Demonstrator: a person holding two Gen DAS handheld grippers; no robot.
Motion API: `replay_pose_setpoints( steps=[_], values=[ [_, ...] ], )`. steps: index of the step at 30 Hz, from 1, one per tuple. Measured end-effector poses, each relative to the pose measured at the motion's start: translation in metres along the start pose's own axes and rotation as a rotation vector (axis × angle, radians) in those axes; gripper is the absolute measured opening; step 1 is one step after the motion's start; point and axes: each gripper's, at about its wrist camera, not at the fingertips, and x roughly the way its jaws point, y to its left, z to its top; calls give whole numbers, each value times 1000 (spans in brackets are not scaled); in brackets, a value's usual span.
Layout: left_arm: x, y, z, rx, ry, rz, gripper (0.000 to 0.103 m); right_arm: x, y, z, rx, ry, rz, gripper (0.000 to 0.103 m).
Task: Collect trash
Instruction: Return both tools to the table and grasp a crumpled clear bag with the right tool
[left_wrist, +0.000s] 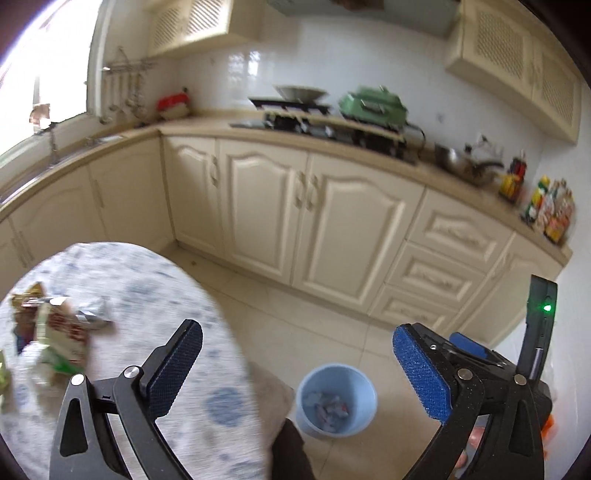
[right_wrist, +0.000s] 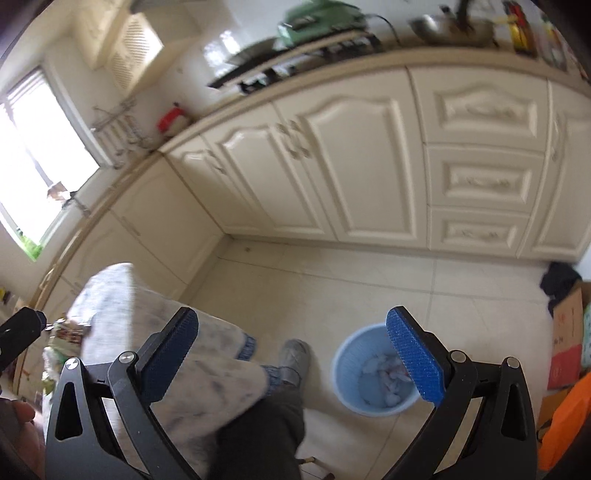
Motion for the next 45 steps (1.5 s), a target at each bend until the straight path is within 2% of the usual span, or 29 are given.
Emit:
replay_pose_setpoints(
  steps=[6, 14, 17, 22, 25, 32, 38, 40, 45],
  values=[
    [-88, 57, -30, -64, -133, 100, 102, -28, 103, 4, -133, -61, 115, 103],
    [-216, 109, -99, -142, -256, 240, 102, -58, 216, -13, -288, -112, 238, 103],
    [-242, 131, -112, -166, -285, 295, 102, -67, 252, -25, -351, -121, 272, 103],
    [-281, 145, -140, -189, -317, 388, 102, -74, 301, -48, -439, -126, 325, 103],
    [-293, 152, -156, -208, -329, 441, 102, -77, 330, -63, -501, -127, 348, 103],
    [-307, 166, -188, -245, -339, 525, 102, -68, 367, -95, -610, -100, 373, 103],
    [-279, 182, -205, -277, -270, 562, 102, -23, 383, -123, -673, 13, 349, 103],
    [-264, 189, -208, -288, -234, 564, 102, -5, 384, -131, -674, 63, 353, 95],
    [-230, 209, -211, -319, -149, 562, 102, 37, 389, -151, -668, 173, 357, 87]
  ],
)
